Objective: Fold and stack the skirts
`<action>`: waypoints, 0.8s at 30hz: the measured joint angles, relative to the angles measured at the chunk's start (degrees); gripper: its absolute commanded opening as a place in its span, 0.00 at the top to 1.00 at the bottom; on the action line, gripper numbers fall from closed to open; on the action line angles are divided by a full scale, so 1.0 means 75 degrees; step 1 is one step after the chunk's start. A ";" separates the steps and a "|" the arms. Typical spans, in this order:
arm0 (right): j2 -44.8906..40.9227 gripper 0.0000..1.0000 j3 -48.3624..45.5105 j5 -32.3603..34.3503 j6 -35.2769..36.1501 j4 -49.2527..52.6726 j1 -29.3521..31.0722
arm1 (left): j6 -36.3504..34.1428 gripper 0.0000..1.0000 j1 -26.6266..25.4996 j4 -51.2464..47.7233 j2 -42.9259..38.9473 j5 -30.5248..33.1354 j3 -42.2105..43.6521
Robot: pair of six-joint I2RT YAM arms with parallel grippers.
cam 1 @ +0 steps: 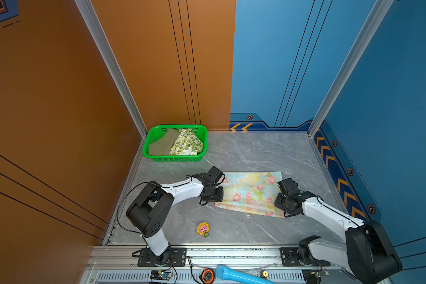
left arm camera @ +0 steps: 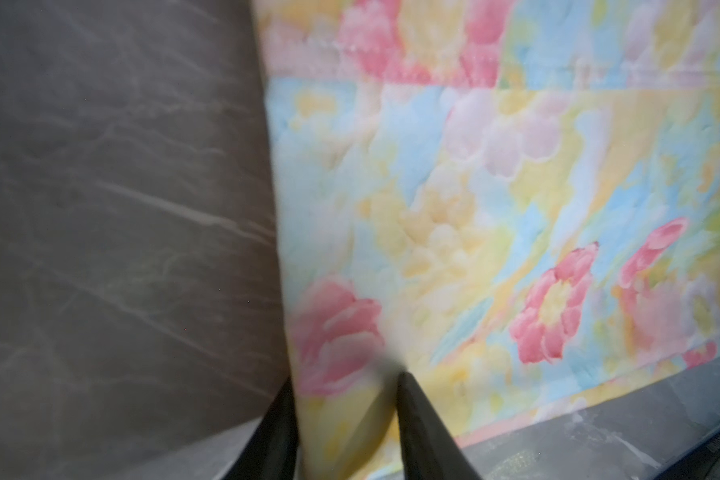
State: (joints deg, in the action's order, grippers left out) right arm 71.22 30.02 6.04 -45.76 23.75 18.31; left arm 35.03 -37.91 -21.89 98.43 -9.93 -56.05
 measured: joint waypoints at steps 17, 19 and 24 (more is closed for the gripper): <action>0.2600 0.37 0.2532 -0.0032 0.1157 -0.0551 -0.0822 | -0.0501 0.54 0.1020 -0.0058 0.1647 -0.0082 -0.2104; 0.2372 0.36 0.2530 -0.0035 0.1247 -0.0405 -0.0935 | -0.0522 0.49 0.1116 -0.0093 0.1594 -0.0035 -0.2087; 0.1349 0.37 0.2221 -0.0067 0.1309 -0.0184 -0.1116 | -0.0548 0.47 0.1096 -0.0326 0.1201 0.0006 -0.1749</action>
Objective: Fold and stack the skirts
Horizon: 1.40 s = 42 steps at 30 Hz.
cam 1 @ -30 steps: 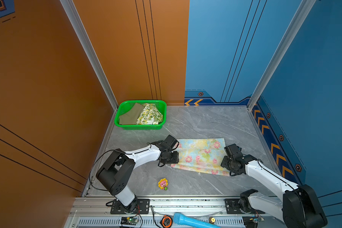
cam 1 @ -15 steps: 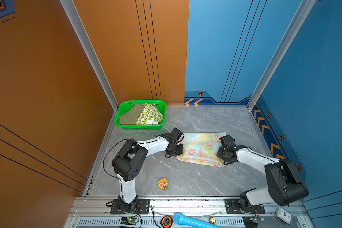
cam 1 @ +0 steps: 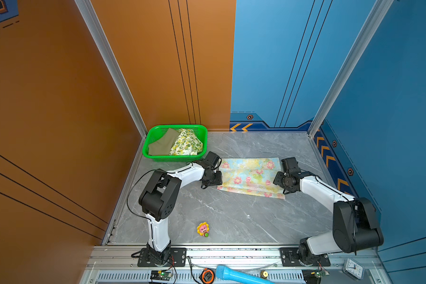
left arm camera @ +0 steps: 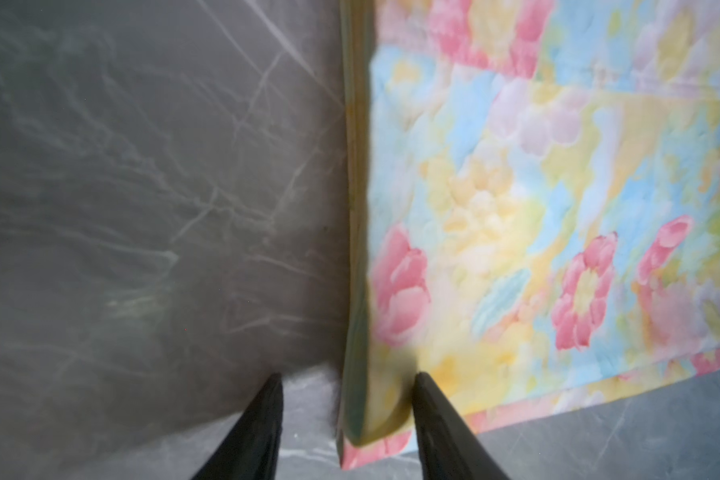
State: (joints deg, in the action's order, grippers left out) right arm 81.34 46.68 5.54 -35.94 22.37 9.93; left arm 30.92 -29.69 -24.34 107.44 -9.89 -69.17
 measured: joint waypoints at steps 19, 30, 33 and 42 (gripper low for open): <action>0.0181 0.55 -0.0717 -0.0743 0.0207 -0.0154 -0.0679 | 0.0108 0.51 -0.0146 -0.0047 -0.0169 -0.0035 0.0105; 0.0221 0.60 -0.0717 -0.0976 0.0373 -0.0507 -0.0708 | 0.0227 0.53 -0.0143 0.0111 -0.0061 -0.0070 0.0003; 0.0221 0.63 -0.0717 -0.1017 0.0399 -0.0571 -0.0729 | 0.0227 0.53 -0.0143 0.0131 -0.0061 -0.0096 -0.0023; 0.0286 0.70 -0.0717 -0.1160 0.0423 -0.0781 -0.0729 | 0.0256 0.54 -0.0143 0.0251 0.0052 -0.0149 -0.0052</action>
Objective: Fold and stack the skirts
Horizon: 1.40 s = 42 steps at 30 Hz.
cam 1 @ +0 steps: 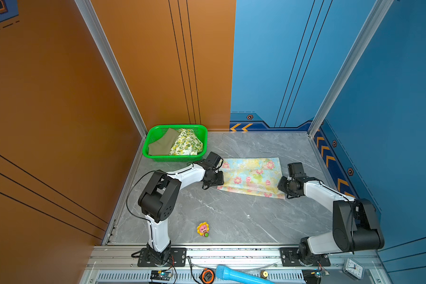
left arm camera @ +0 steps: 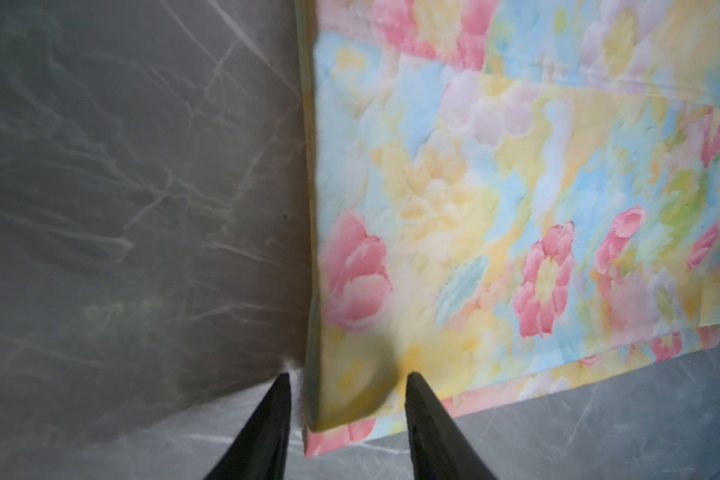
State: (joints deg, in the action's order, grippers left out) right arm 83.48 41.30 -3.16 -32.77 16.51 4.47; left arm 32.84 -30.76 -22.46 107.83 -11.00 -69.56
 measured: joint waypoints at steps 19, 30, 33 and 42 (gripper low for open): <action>0.0175 0.78 -0.0003 -0.0055 0.0003 -0.0227 0.0003 | -0.0020 0.82 0.0099 0.0114 0.0166 -0.0119 -0.0347; 0.0152 1.00 0.0000 -0.0140 0.0172 -0.0265 0.0000 | 0.0023 1.00 0.0117 0.0137 0.0178 -0.0175 -0.0379; -0.0032 1.00 0.0073 -0.0131 0.0175 -0.0131 0.0000 | 0.0020 1.00 0.0140 0.0099 0.0146 -0.0175 -0.0475; -0.1218 1.00 0.0458 0.0044 0.0198 0.0554 0.0003 | 0.0020 1.00 0.0207 0.0012 -0.0583 -0.0230 -0.0487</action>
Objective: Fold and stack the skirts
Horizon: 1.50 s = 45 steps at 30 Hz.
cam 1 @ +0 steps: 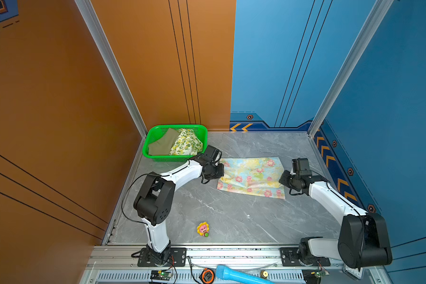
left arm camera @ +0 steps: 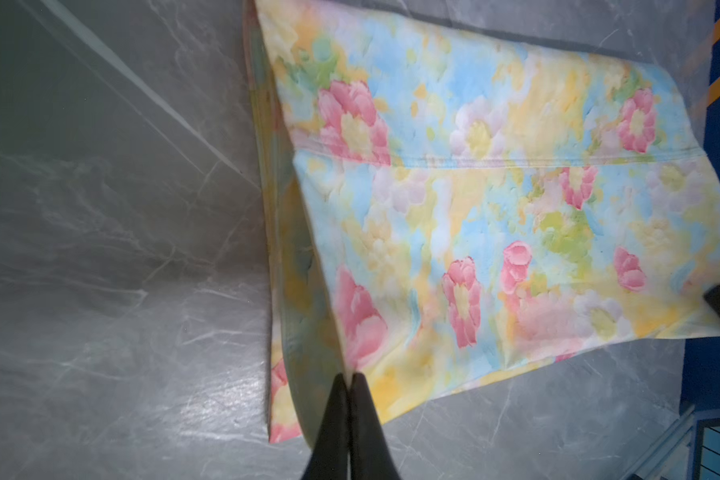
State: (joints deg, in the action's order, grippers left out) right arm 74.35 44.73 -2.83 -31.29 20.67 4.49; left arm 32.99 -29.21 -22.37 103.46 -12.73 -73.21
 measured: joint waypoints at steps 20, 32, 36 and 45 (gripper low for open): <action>-0.0323 0.42 -0.1169 0.0396 -0.0248 0.0493 0.0163 | 0.0178 0.64 -0.0210 0.0641 -0.0329 -0.0172 0.1603; -0.0321 0.51 0.0143 0.1358 -0.0262 0.1131 0.1475 | 0.0119 0.45 -0.0181 0.0554 -0.0379 0.0000 0.1606; -0.0082 0.56 0.0402 0.1367 -0.0309 0.1093 0.1845 | 0.0117 0.48 -0.0178 0.0382 -0.0627 0.0157 0.1498; 0.0956 0.61 0.0399 0.1355 -0.0635 0.0752 0.2483 | 0.0055 0.45 -0.0513 0.0350 -0.0650 0.0291 0.0662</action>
State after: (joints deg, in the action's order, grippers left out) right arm 81.52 47.72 7.33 -36.05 26.30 23.11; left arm 33.41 -33.06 -19.75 98.59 -10.55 -68.25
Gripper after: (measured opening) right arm 0.396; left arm 0.545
